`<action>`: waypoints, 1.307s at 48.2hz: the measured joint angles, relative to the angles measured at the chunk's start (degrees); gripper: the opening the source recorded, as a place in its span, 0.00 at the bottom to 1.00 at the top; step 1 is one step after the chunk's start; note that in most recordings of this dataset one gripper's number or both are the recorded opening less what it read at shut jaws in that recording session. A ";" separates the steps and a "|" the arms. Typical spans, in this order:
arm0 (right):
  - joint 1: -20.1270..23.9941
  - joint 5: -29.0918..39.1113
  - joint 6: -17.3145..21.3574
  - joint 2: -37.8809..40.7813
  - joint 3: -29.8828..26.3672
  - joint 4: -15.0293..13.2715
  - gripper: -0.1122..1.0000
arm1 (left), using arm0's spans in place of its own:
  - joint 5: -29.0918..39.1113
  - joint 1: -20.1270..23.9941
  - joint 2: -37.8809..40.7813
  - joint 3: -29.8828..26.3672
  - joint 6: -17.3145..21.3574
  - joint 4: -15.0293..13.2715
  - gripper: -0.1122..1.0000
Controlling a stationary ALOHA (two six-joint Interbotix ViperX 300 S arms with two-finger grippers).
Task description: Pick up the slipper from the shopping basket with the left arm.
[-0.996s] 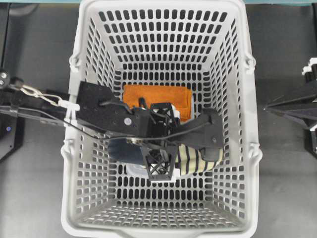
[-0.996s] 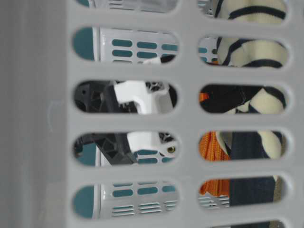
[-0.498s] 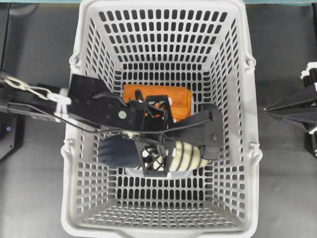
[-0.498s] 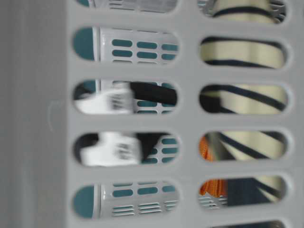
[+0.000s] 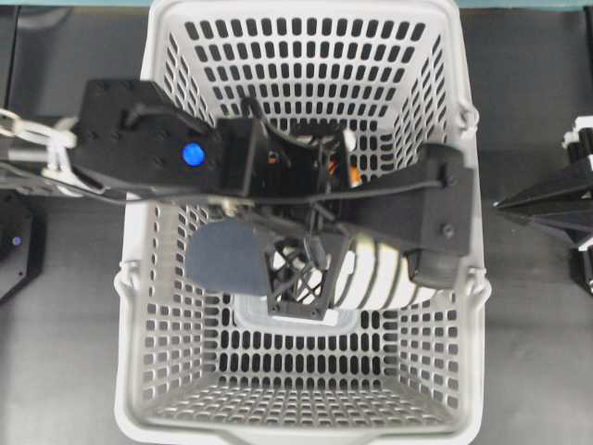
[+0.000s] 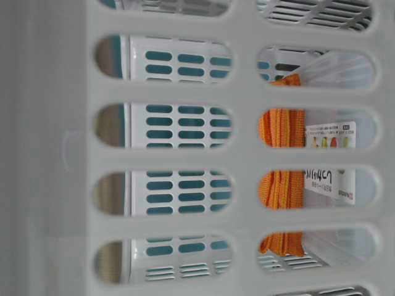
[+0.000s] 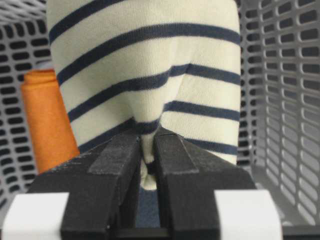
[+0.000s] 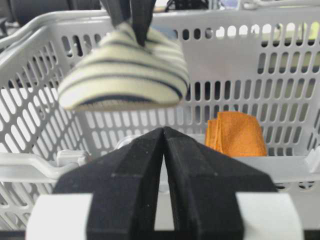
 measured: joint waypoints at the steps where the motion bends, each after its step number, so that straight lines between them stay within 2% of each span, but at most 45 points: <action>1: 0.00 -0.09 0.00 0.00 0.09 0.00 0.10 | 0.62 0.00 0.35 -0.79 0.09 0.00 0.16; 7: 0.00 -0.09 0.00 0.00 0.09 0.00 0.10 | 3.08 0.00 2.02 -3.52 0.70 0.00 0.16; 25: 0.09 -0.09 0.00 0.00 0.09 0.00 0.10 | 3.60 0.79 2.20 -3.87 -0.44 0.00 0.16; 42: 0.09 -0.09 0.09 0.00 0.09 0.00 0.10 | 3.87 2.46 2.20 -0.88 -1.67 0.00 0.16; 63: 0.18 -0.09 0.09 -0.09 0.09 0.00 0.10 | 3.16 2.20 2.20 0.26 -1.85 0.00 0.16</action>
